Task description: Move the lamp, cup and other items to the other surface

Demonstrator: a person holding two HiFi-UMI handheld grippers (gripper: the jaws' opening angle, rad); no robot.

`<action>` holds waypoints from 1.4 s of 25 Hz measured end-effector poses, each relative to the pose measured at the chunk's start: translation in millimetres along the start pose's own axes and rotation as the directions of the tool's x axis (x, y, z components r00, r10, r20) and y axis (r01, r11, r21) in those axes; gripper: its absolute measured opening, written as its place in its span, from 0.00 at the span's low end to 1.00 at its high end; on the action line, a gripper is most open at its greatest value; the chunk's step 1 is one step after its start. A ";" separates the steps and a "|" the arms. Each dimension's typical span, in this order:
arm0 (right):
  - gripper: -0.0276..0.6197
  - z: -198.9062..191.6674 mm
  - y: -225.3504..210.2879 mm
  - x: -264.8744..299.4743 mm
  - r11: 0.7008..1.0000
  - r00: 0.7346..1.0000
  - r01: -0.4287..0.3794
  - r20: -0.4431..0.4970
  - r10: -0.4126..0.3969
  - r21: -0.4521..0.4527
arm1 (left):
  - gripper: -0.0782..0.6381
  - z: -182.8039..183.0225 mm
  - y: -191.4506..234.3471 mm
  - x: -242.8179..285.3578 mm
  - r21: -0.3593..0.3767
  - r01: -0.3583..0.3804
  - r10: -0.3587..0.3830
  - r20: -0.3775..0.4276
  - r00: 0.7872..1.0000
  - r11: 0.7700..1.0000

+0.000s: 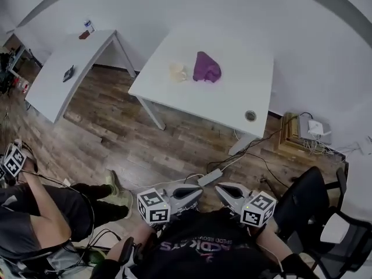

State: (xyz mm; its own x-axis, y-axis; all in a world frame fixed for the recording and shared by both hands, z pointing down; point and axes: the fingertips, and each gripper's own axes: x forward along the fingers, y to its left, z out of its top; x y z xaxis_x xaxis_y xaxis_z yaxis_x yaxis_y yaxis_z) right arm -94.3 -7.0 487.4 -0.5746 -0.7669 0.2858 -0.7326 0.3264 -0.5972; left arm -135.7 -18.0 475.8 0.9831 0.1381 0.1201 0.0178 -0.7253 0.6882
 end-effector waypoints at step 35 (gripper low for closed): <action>0.05 5.4 -18.6 -64.6 0.991 0.997 0.008 -0.074 -0.018 -0.136 | 0.11 -7.8 -38.3 74.0 0.091 -0.024 0.025 -0.006 1.000 0.996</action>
State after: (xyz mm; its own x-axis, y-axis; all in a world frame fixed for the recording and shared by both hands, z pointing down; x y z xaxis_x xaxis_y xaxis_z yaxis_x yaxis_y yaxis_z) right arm -41.6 33.5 476.1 -0.5867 -0.7295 0.3515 -0.7799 0.3923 -0.4876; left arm -65.1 25.2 463.8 0.9820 0.1247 0.1417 0.0109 -0.7869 0.6170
